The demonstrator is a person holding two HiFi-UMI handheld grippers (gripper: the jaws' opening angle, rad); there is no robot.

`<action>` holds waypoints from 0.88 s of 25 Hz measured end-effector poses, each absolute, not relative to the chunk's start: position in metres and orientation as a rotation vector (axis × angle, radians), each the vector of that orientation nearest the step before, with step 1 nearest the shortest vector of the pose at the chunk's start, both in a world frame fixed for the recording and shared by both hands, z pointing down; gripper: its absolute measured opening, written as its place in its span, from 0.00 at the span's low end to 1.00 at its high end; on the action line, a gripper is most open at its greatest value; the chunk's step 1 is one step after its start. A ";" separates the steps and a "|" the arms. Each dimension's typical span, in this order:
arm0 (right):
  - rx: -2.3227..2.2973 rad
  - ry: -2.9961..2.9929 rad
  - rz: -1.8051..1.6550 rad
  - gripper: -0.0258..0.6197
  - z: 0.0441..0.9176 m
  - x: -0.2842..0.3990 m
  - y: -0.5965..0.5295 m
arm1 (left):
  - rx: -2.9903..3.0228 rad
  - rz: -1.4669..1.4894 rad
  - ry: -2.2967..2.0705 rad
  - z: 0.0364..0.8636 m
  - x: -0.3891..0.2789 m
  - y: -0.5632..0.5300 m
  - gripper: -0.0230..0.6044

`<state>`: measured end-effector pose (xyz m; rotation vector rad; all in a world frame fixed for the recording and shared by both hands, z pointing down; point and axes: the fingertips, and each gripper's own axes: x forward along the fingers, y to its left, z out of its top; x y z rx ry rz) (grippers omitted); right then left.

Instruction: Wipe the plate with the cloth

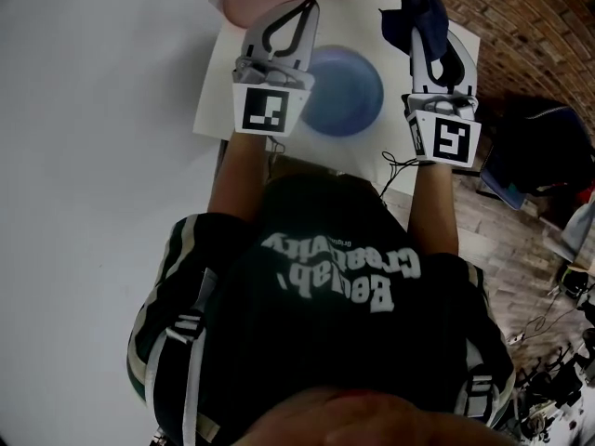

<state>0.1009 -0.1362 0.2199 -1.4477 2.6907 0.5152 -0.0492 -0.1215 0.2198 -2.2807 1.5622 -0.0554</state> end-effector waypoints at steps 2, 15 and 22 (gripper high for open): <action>-1.466 2.683 0.524 0.17 0.216 0.092 -0.141 | -2.292 -0.039 1.555 0.219 -0.060 -0.129 0.04; -1.622 2.627 0.463 0.17 0.227 0.071 -0.165 | -2.419 -0.052 1.441 0.237 -0.083 -0.169 0.04; -1.647 2.634 0.411 0.17 0.244 0.079 -0.169 | -2.453 -0.116 1.416 0.258 -0.073 -0.172 0.04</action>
